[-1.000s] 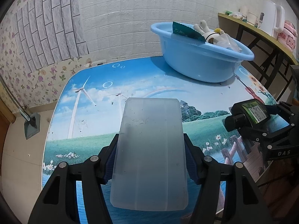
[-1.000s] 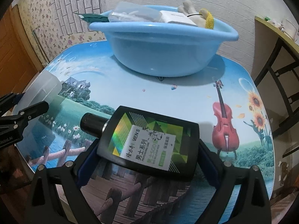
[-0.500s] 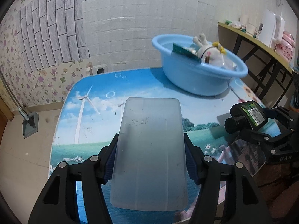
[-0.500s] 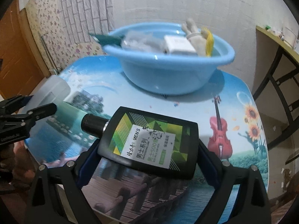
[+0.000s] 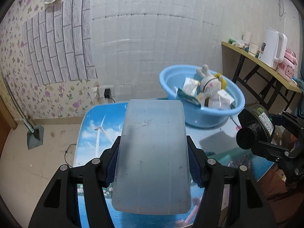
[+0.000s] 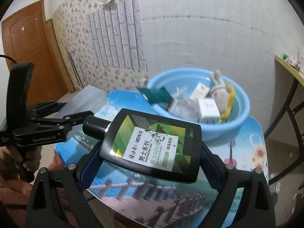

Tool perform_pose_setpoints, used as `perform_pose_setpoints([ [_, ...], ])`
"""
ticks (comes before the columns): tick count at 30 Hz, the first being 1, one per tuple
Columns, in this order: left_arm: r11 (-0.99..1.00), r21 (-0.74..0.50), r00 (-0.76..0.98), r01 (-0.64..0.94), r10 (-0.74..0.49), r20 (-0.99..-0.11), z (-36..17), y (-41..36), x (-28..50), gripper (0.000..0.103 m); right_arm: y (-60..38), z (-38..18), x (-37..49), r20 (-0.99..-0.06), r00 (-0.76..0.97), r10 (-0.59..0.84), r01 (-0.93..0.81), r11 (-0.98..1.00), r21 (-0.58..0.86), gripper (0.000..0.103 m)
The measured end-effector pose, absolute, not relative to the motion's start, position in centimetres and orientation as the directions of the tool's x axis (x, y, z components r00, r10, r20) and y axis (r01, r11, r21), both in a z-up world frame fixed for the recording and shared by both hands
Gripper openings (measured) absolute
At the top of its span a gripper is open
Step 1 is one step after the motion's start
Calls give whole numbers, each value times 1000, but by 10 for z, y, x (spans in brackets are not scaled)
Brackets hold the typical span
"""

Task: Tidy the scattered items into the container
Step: 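Lift the clear box with left while right carries the black bottle toward the basin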

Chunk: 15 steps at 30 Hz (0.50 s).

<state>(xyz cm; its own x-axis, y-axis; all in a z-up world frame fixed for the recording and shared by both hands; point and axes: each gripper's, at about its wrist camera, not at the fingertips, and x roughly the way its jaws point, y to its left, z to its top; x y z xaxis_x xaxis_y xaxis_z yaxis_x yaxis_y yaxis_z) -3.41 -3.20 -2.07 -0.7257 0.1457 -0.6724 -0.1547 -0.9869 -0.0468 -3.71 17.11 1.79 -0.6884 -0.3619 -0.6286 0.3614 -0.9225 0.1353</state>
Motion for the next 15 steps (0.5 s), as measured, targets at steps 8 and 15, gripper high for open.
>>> perform_pose_setpoints([
  [8,-981,-51,-738,-189,176,-651,-5,-20,-48,61,180,31,-49,-601,-716,-355,341,-929,142,95],
  [15,-973,-50,-736,-225,203,-646,-1,-7,-70,61,192,31,-61,-603,-733,-314,297,-946,132,95],
])
